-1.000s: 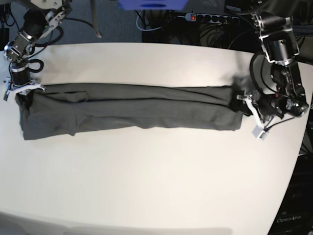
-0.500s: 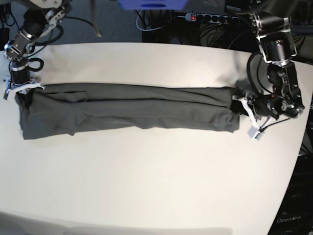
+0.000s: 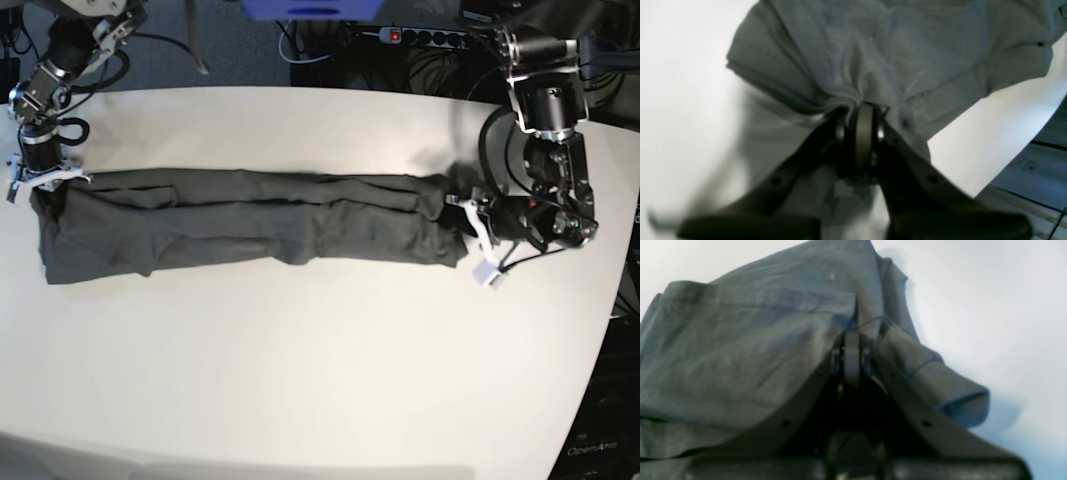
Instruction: Fold the T-shirt properly
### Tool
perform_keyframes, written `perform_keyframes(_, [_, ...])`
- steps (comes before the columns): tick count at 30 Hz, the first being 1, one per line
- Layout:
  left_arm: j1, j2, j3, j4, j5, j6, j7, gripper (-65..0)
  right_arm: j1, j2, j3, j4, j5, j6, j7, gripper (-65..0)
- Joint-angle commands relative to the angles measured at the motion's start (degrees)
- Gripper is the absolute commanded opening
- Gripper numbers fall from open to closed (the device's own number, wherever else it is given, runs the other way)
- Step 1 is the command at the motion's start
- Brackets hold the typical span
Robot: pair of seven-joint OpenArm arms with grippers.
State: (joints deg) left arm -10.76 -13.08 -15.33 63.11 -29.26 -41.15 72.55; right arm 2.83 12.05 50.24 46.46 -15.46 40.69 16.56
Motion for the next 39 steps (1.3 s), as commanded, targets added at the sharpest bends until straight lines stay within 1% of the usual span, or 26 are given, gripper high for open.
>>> perform_keyframes(1, [1.93, 0.38, 1.13, -2.06, 8.82, 1.15, 7.45, -63.0, -1.20, -0.32, -0.08, -1.05, -5.59, -0.69, -8.78, -64.7])
perform_keyframes(7, [-0.62, -4.19, 1.13, -2.50, 8.11, 1.15, 7.45, -63.0, -1.20, -0.32, -0.08, -1.05, -5.59, -0.69, -8.78, -64.7])
perform_keyframes(11, [-1.24, -8.33, 1.40, -2.58, 2.13, 1.15, 7.45, -63.0, -1.20, -0.32, -0.08, -1.05, -5.59, -0.69, -8.78, -64.7])
perform_keyframes(13, [-1.24, -9.82, 1.49, -2.14, -0.77, 1.15, 7.45, -63.0, -1.12, -0.32, -0.08, -1.05, -5.59, -0.69, -8.78, -64.7])
perform_keyframes(15, [-1.50, -11.49, 4.12, -2.14, -3.23, 1.15, 7.45, -63.0, -1.12, -0.32, -0.08, -1.05, -5.59, -0.69, -8.78, -64.7])
perform_keyframes(17, [-2.47, -12.11, 6.50, -2.14, -5.25, 1.15, 7.45, -63.0, -1.03, -0.32, -0.08, -1.05, -5.59, -0.69, -8.78, -64.7])
perform_keyframes(20, [-3.43, -11.93, 7.55, -1.97, -8.06, 1.15, 7.45, -63.0, -1.12, -0.32, -0.08, -1.05, -5.59, -0.69, -8.78, -64.7])
perform_keyframes(23, [-4.93, -11.49, 7.55, -0.03, -9.03, 1.15, 7.45, -63.0, -1.12, -0.32, -0.08, -1.05, -5.59, -0.69, -8.78, -64.7])
perform_keyframes(27, [-6.86, -8.68, 7.73, 0.32, -9.03, 1.15, 7.45, -63.0, -1.12, -0.32, -0.08, -1.05, -5.59, -0.69, -8.78, -64.7])
perform_keyframes(29, [-6.95, -8.06, 7.64, 0.40, -9.03, 1.15, 7.45, -63.0, -1.12, -0.32, -0.08, -1.05, -5.59, -0.69, -8.78, -64.7])
perform_keyframes(32, [-8.09, -5.42, 7.73, 0.40, -9.03, 1.15, 7.45, -63.0, -1.12, -0.32, -0.08, -1.05, -5.59, -0.69, -8.78, -64.7])
perform_keyframes(35, [-8.62, -3.67, 7.73, 0.32, -9.03, 1.15, 7.45, -63.0, -1.12, -0.32, -0.08, -1.05, -5.59, -0.69, -8.78, -64.7])
perform_keyframes(36, [-8.62, -3.40, 7.73, 0.32, -9.03, 1.15, 7.45, -63.0, -1.12, -0.32, -0.08, -1.05, -5.59, -0.69, -8.78, -64.7])
perform_keyframes(39, [-8.97, -4.28, 7.73, 0.23, -9.03, 1.15, 7.45, -63.0, -1.12, -0.32, -0.08, -1.05, -5.59, -0.69, -8.78, -64.7])
